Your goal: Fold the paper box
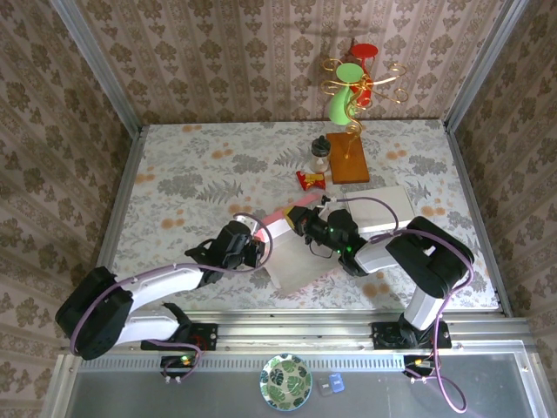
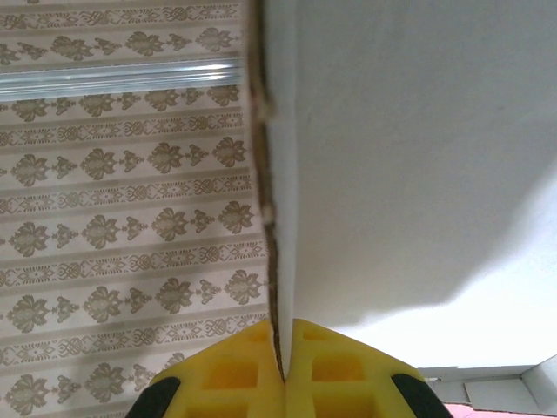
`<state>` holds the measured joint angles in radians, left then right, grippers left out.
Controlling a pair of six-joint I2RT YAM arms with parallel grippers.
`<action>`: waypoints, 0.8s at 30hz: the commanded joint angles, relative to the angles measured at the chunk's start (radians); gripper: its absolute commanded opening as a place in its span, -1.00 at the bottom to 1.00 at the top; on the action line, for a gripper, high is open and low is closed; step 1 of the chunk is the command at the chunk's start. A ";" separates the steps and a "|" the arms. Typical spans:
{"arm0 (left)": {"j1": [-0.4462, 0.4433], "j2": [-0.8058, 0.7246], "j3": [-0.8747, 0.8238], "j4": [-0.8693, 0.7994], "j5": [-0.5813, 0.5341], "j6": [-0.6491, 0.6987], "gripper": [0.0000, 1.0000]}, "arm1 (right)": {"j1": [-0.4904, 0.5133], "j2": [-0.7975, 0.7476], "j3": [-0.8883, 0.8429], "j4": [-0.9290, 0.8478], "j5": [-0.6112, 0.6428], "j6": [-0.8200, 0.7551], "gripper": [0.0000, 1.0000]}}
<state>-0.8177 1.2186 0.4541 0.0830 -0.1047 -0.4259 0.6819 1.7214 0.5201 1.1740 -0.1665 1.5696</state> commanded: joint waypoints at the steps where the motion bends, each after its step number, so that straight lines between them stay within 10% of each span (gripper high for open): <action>1: -0.003 0.017 0.028 0.030 -0.050 -0.010 -0.44 | 0.019 0.001 -0.019 -0.036 -0.008 -0.013 -1.00; 24: -0.077 0.156 0.159 -0.074 -0.247 -0.184 -0.63 | 0.071 -0.034 -0.014 -0.091 0.083 0.017 -1.00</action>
<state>-0.8898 1.3544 0.5743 0.0174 -0.3054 -0.5652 0.7155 1.7046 0.5201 1.1587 -0.0498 1.5780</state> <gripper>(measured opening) 0.192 0.065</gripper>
